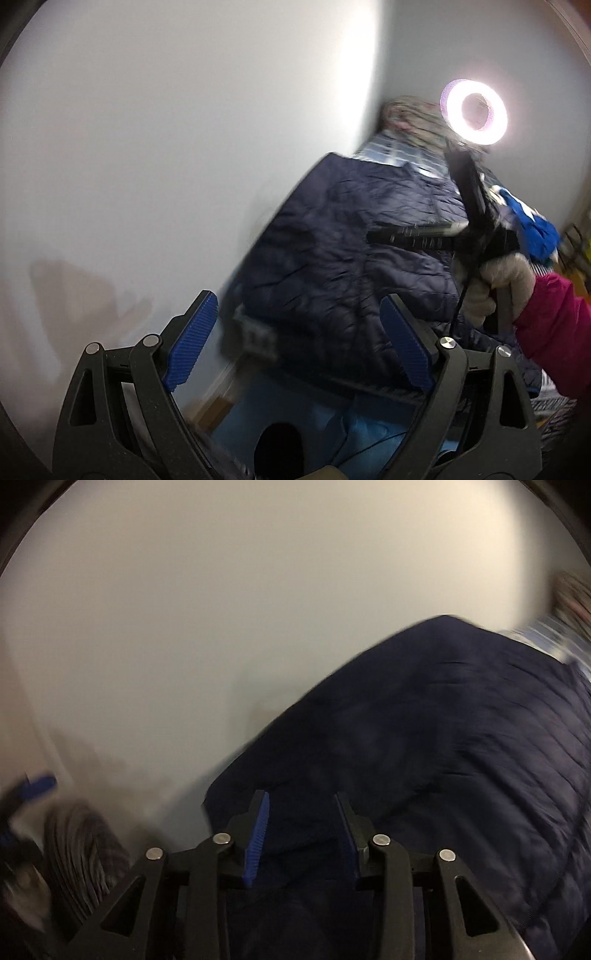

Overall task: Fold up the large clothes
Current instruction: 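Reach the right gripper to the jacket's side edge and grasp it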

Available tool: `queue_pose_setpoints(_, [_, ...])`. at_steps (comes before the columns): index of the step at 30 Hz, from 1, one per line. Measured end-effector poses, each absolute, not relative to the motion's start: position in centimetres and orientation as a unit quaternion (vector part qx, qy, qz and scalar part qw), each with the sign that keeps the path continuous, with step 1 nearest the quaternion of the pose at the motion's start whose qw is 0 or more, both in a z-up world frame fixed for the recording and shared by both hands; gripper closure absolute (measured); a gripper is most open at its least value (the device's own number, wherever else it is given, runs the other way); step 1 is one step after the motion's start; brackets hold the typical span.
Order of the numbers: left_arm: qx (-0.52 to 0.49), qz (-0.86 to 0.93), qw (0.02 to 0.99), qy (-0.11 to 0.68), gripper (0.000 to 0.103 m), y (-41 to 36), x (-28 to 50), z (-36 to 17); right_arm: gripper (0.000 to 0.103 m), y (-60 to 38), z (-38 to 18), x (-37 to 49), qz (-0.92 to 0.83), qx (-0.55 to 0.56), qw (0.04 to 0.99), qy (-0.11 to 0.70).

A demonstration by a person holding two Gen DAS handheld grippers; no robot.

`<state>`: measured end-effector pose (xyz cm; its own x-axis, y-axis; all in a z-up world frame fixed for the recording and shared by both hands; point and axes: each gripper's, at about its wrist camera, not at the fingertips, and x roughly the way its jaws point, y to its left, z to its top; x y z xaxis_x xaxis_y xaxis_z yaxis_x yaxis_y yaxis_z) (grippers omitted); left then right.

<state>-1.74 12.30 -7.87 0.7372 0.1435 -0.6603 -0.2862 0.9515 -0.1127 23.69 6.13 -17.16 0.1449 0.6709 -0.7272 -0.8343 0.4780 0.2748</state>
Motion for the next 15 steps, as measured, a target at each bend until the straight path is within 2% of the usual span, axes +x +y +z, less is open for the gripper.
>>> queue_pose_setpoints(7, [-0.125, 0.16, 0.922, 0.331, 0.011, 14.8, -5.5, -7.3, 0.059, 14.7, -22.5, 18.1, 0.533, -0.227, 0.689, 0.435])
queue_pose_setpoints(15, [-0.138, 0.167, 0.92, 0.326, 0.011, 15.9, -6.7, -7.8, 0.059, 17.8, -25.6, 16.8, 0.506, -0.325, 0.677, 0.425])
